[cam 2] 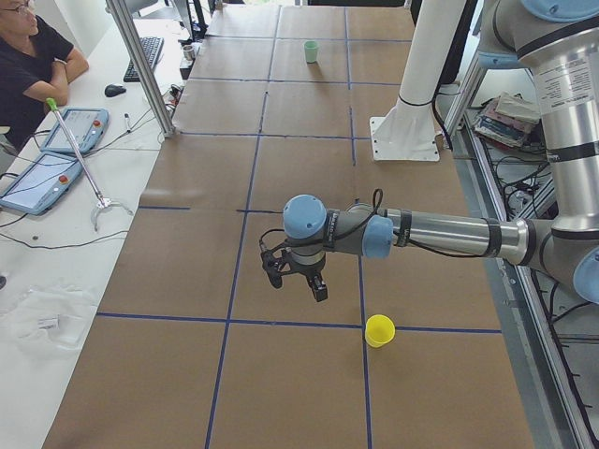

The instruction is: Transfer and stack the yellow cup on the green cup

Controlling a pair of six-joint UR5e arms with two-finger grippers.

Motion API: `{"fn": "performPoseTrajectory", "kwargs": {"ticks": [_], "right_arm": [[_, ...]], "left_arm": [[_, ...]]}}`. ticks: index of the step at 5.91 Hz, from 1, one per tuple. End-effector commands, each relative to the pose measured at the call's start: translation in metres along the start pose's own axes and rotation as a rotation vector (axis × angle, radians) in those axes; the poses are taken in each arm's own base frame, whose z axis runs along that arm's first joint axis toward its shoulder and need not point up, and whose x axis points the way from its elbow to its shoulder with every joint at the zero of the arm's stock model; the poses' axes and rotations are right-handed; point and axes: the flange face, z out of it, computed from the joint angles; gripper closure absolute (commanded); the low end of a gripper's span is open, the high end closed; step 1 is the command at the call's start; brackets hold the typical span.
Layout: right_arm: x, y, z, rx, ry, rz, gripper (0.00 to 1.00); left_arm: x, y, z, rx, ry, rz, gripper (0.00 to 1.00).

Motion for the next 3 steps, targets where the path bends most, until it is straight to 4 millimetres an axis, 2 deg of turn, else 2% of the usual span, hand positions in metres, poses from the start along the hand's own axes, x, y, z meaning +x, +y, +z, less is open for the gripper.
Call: {"fn": "performPoseTrajectory", "kwargs": {"ticks": [1,3], "right_arm": [[-0.004,0.000,0.000,-0.002,-0.045,0.004,0.00],[-0.004,0.000,0.002,-0.005,-0.056,0.010,0.00]], "left_arm": [[0.033,0.011,0.029,0.038,-0.119,-0.077,0.00],[0.046,0.015,0.049,0.095,-0.198,-0.147,0.00]]}}
